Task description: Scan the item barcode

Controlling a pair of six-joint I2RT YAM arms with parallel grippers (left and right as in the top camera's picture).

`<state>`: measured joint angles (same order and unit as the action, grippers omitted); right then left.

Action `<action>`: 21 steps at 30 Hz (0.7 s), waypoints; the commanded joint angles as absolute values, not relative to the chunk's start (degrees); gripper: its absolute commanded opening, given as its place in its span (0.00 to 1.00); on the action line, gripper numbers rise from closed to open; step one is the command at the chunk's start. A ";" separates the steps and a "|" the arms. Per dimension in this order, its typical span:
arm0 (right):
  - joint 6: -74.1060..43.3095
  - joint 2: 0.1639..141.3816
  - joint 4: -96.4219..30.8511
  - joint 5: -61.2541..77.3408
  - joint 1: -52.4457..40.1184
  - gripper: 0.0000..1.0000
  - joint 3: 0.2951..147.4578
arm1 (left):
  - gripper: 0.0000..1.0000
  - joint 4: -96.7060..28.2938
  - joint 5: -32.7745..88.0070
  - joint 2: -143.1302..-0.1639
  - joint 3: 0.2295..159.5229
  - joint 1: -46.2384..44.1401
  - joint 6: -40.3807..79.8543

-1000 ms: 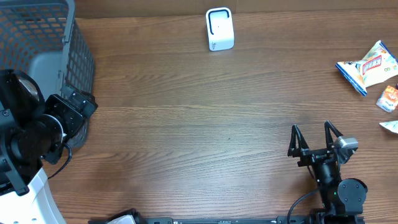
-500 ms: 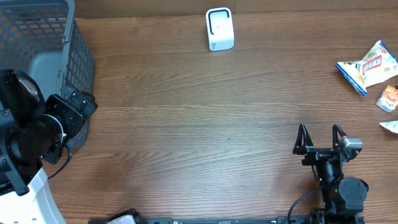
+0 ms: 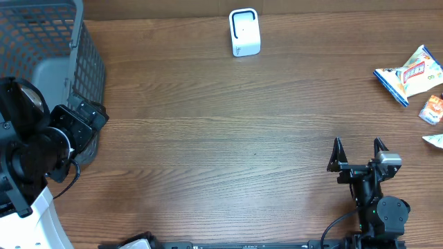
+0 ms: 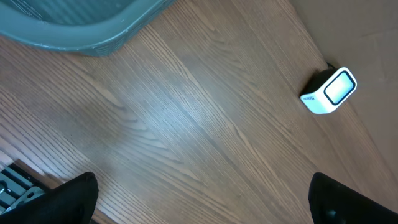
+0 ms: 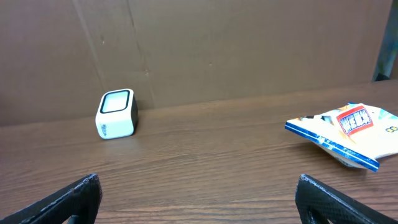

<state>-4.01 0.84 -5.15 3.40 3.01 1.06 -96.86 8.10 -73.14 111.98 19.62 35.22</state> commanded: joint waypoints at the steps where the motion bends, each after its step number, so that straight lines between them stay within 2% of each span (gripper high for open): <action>1: -4.51 0.14 -4.84 2.68 3.29 1.00 0.47 | 1.00 -96.79 8.14 -73.12 112.09 19.97 34.72; 7: -3.86 0.14 -4.82 2.61 3.31 1.00 0.47 | 1.00 -96.79 8.14 -73.12 112.09 19.94 34.72; 14: 2.96 0.14 -4.84 2.57 3.36 1.00 0.47 | 1.00 -96.82 8.14 -73.12 112.09 19.97 34.72; 21: 3.09 0.14 -4.82 2.39 3.36 1.00 0.47 | 1.00 -96.79 8.14 -73.12 112.09 19.94 34.72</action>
<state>2.07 0.84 -5.15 3.01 3.01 1.06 -96.86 8.10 -73.14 111.98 19.62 35.22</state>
